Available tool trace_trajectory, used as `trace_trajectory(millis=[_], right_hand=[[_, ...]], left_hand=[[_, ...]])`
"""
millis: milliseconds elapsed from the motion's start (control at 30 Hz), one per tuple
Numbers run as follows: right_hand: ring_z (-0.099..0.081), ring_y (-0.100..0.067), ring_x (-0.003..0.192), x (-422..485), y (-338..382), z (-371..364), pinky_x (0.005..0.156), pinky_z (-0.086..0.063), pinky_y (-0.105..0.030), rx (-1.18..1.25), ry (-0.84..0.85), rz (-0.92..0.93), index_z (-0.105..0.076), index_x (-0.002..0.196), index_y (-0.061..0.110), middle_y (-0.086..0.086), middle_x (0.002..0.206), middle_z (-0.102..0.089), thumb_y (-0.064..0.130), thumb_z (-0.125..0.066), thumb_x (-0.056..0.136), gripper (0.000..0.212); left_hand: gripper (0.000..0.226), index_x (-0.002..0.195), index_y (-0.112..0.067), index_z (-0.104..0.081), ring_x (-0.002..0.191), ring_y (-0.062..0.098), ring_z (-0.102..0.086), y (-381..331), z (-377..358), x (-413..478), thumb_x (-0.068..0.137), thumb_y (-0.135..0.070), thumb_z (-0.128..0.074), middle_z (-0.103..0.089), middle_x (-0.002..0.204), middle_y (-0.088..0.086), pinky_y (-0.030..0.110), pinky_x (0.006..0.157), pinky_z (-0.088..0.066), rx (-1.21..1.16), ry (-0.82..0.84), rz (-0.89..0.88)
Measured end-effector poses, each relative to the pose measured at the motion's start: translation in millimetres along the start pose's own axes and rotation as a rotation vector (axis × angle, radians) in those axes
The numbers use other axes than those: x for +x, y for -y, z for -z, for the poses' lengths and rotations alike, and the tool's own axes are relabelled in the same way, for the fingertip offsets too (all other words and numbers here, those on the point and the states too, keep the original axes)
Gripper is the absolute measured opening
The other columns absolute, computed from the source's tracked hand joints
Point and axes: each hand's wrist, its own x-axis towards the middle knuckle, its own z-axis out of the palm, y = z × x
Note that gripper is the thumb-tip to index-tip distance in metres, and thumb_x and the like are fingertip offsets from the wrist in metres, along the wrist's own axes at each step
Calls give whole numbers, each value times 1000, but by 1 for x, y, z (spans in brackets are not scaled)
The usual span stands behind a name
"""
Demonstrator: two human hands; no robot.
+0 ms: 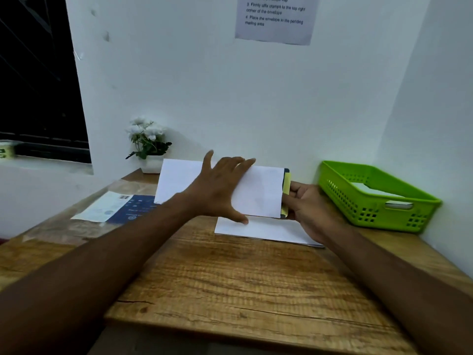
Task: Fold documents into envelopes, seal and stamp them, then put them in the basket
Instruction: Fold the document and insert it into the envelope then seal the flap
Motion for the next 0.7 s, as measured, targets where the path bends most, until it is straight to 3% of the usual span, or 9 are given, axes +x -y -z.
trace_trajectory(millis=[167, 300, 433, 700], right_hand=[[-70, -27, 85, 0, -2, 0, 72, -60, -41, -2, 19, 15, -70, 111, 8, -12, 100, -75, 12, -68, 88, 24], [-70, -31, 88, 1, -4, 0, 76, -60, -48, -3, 13, 10, -71, 111, 9, -14, 102, -75, 13, -70, 87, 24], [-71, -27, 82, 0, -4, 1, 69, -60, -42, -6, 17, 14, -72, 106, 10, -12, 97, -75, 12, -70, 86, 20], [-71, -21, 76, -1, 0, 1, 62, -60, -35, 6, -10, 16, -72, 101, 10, -8, 91, -75, 6, -65, 90, 14]], left_hand=[[122, 152, -17, -10, 135, 23, -33, -9, -2, -2, 58, -70, -68, -34, 147, 6, 58, 114, -5, 99, -103, -39], [119, 151, -16, -16, 129, 24, -40, -11, -1, -5, 57, -70, -66, -41, 141, 6, 53, 114, -12, 89, -125, -47], [115, 150, -16, -20, 124, 23, -43, -11, 1, -8, 58, -69, -66, -44, 138, 5, 50, 112, -17, 85, -137, -57], [103, 145, -15, -32, 111, 23, -48, -15, 8, -10, 61, -66, -62, -50, 130, 4, 42, 97, -34, 56, -206, -87]])
